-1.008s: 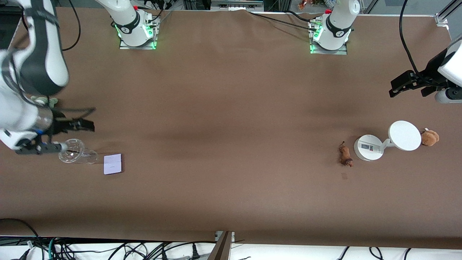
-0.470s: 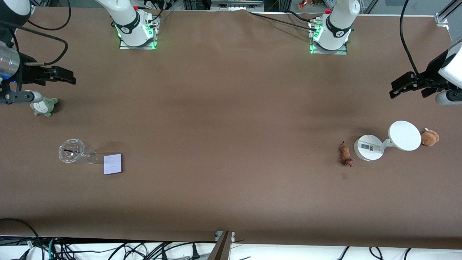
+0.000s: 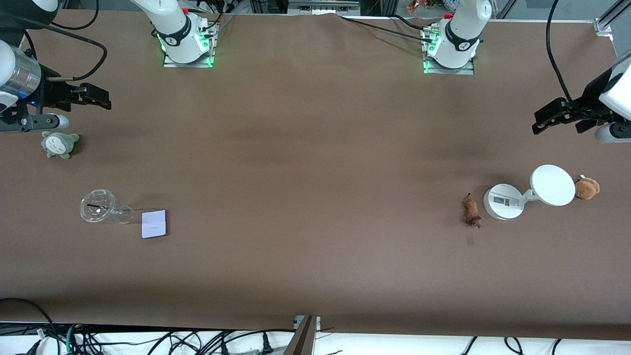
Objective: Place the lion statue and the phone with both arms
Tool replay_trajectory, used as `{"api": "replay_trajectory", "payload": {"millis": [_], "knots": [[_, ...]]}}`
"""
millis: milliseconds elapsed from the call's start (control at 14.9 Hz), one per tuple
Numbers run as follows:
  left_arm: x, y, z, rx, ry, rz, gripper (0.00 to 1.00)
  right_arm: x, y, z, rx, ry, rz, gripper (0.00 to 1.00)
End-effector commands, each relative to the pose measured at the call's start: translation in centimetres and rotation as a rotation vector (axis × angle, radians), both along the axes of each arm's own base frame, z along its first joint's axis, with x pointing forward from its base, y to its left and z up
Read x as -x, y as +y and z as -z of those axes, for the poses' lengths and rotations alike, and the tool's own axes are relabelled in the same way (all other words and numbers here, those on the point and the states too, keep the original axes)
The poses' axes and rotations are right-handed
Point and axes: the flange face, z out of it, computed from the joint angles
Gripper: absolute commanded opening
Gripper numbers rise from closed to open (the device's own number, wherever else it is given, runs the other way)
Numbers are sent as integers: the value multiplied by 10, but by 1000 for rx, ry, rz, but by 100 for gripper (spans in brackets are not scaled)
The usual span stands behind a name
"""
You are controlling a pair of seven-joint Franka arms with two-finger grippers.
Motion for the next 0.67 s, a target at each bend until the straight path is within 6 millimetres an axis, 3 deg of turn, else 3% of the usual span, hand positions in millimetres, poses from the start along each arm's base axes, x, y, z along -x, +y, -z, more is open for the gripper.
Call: {"api": "replay_trajectory", "payload": {"millis": [0,605], "knots": [[-2,-1,-6,5,-1,0,100,8,0,-2,18,-4,8,100],[-2,0,-6,7,-1,0,100,8,2,-5,21,-6,5,100]]}}
